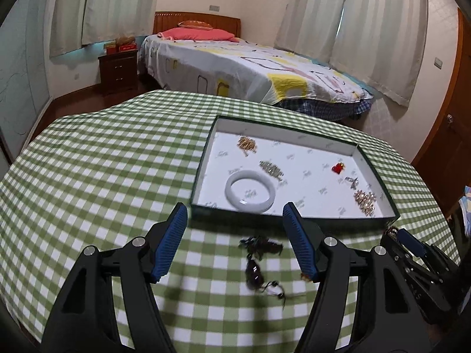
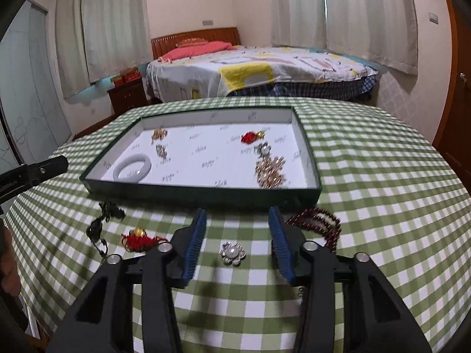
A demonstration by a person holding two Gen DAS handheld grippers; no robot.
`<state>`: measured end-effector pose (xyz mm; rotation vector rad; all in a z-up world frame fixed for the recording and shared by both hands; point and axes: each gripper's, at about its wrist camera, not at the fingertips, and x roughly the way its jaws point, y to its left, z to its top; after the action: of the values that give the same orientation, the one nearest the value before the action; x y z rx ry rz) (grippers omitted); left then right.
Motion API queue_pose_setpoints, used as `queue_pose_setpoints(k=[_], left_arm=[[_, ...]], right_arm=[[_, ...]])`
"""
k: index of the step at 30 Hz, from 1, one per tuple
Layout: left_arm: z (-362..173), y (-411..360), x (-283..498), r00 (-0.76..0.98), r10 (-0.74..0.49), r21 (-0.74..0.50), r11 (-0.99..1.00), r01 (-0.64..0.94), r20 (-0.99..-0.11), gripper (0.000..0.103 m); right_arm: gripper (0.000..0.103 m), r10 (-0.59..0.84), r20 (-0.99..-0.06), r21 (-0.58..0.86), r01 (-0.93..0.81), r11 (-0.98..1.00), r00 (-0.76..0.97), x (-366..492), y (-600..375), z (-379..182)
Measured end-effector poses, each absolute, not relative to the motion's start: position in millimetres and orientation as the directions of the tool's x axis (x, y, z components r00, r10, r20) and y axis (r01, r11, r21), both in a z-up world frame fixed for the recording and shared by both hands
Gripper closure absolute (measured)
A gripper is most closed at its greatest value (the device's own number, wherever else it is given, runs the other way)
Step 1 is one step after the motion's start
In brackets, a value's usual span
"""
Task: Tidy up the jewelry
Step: 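Withdraw both tools to the table, right tool to the pearl flower brooch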
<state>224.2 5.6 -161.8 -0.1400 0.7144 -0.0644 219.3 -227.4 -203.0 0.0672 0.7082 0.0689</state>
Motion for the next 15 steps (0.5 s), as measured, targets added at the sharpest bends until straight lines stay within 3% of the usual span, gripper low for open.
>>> queue_pose_setpoints(k=[15], left_arm=[[-169,30,220,0.74,-0.07,-0.162,0.985,-0.052,-0.668,0.037]], right_arm=[[0.066,0.067,-0.745,0.054,-0.041,0.998,0.663,233,-215,-224]])
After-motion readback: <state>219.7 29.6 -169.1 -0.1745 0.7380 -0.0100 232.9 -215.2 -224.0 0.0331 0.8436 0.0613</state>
